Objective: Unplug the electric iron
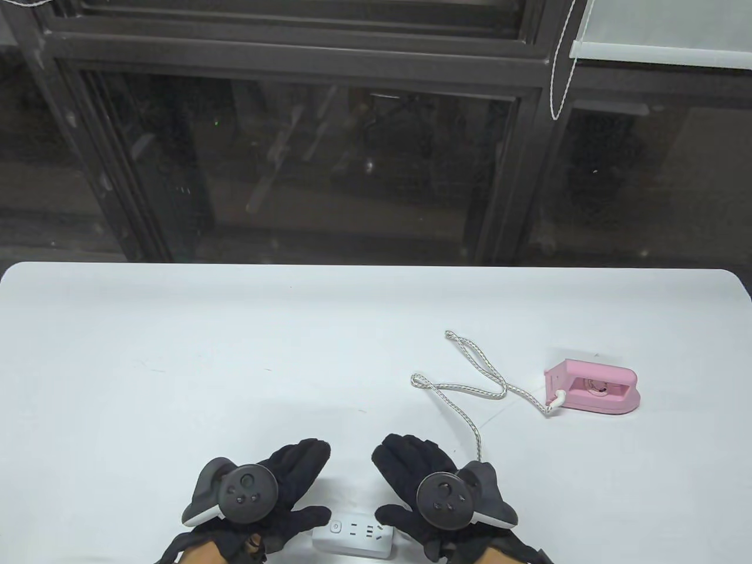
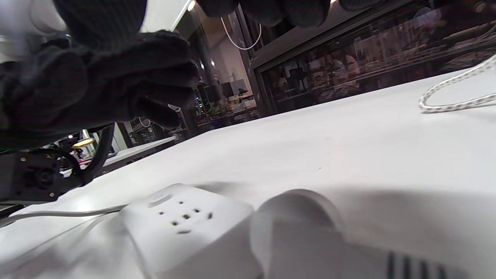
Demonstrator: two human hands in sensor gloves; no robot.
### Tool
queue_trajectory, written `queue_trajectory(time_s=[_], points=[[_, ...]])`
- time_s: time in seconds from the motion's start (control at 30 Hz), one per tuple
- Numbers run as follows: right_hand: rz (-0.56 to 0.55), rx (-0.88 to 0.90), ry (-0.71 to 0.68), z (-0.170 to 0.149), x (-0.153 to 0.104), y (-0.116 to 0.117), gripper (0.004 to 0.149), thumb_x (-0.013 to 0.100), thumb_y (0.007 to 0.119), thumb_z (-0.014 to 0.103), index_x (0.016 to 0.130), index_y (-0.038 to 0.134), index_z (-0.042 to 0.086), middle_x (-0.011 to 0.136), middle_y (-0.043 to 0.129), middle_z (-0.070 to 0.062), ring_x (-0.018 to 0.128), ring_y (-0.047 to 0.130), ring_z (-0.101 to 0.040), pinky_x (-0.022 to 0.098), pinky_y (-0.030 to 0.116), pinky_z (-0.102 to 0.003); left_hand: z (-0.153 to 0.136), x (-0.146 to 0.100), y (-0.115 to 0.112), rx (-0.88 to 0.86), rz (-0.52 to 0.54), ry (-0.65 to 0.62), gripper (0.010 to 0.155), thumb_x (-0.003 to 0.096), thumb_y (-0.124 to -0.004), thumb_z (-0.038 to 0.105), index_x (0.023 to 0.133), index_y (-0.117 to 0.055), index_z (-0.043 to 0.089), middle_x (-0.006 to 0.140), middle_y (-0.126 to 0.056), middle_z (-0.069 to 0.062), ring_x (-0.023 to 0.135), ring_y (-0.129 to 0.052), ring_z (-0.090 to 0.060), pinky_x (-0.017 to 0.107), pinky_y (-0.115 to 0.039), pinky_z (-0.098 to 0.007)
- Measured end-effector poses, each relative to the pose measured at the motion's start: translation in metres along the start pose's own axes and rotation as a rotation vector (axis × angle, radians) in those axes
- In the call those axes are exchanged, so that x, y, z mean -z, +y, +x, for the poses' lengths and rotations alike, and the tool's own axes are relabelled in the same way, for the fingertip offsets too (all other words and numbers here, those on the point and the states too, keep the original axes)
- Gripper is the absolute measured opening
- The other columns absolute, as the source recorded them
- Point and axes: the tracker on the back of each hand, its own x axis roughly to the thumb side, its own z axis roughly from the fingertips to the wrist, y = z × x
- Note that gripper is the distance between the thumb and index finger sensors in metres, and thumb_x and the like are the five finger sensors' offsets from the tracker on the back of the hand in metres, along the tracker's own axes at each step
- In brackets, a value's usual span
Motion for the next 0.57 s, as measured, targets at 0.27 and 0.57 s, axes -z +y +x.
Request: queue_trajectory(time_s=[0.27, 0.57], points=[[0.001, -0.017, 0.023, -0.0013, -0.0008, -0.0019, 0.081, 0.04, 0.071, 0.058, 0.107, 0.035, 0.029, 0.116, 0.031, -0.006, 0.106, 0.04, -0.036, 0.078, 0.037, -0.061, -0.0023, 0.0029, -0.0061, 0.023, -0.046, 0.024, 0.089, 0.0398, -0.062, 0.071, 0.109, -0.029, 0.026, 0.116, -0.033, -0.008, 0.106, -0.047, -0.034, 0.07, -0.057, -0.062], [0.026, -0.009, 0.044, -0.0052, 0.0002, 0.0003, 0.081, 0.041, 0.071, 0.057, 0.107, 0.034, 0.028, 0.116, 0.031, -0.006, 0.105, 0.039, -0.036, 0.078, 0.036, -0.061, -0.0034, 0.0045, -0.0081, 0.036, -0.068, 0.026, 0.089, 0.0401, -0.062, 0.07, 0.109, -0.028, 0.026, 0.116, -0.033, -0.007, 0.106, -0.047, -0.034, 0.07, -0.056, -0.062]])
